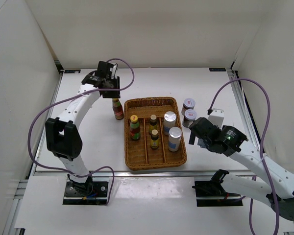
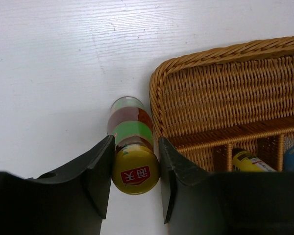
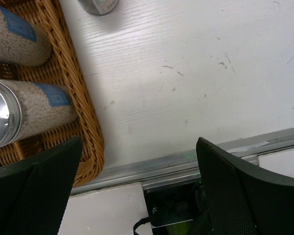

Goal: Organize the condiment bottles

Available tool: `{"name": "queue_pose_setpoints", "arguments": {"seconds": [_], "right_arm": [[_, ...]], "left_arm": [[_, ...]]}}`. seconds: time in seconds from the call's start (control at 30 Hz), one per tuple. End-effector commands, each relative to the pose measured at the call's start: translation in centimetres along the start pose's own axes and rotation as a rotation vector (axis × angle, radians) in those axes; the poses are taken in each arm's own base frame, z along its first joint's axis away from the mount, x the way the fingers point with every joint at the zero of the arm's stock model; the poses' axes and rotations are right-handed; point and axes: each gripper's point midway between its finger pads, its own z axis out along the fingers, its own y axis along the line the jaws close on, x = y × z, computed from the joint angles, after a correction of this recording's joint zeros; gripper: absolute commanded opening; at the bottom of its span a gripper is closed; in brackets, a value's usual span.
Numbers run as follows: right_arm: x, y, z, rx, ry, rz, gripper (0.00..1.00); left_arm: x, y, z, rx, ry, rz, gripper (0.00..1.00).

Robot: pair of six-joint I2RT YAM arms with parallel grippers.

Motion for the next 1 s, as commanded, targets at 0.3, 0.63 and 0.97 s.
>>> {"name": "queue_pose_setpoints", "arguments": {"seconds": [0.3,0.63,0.97], "right_arm": [[-0.6,-1.5,0.0,0.055,-0.052,0.026,1.0],[-0.4,-1.0,0.3,0.056,-0.04,0.03,1.0],[-0.7,-0.1,0.3,0.039,-0.03,0.027,1.0]], "left_arm": [[-6.9,-1.3,-16.1,0.033,-0.343,0.019,0.11],[-4.5,-5.3,-26.7,0.216,-0.451,0.118,0.11],[0.9,-7.9,-30.4,0.421,-0.389,0.18,0.11]]}}
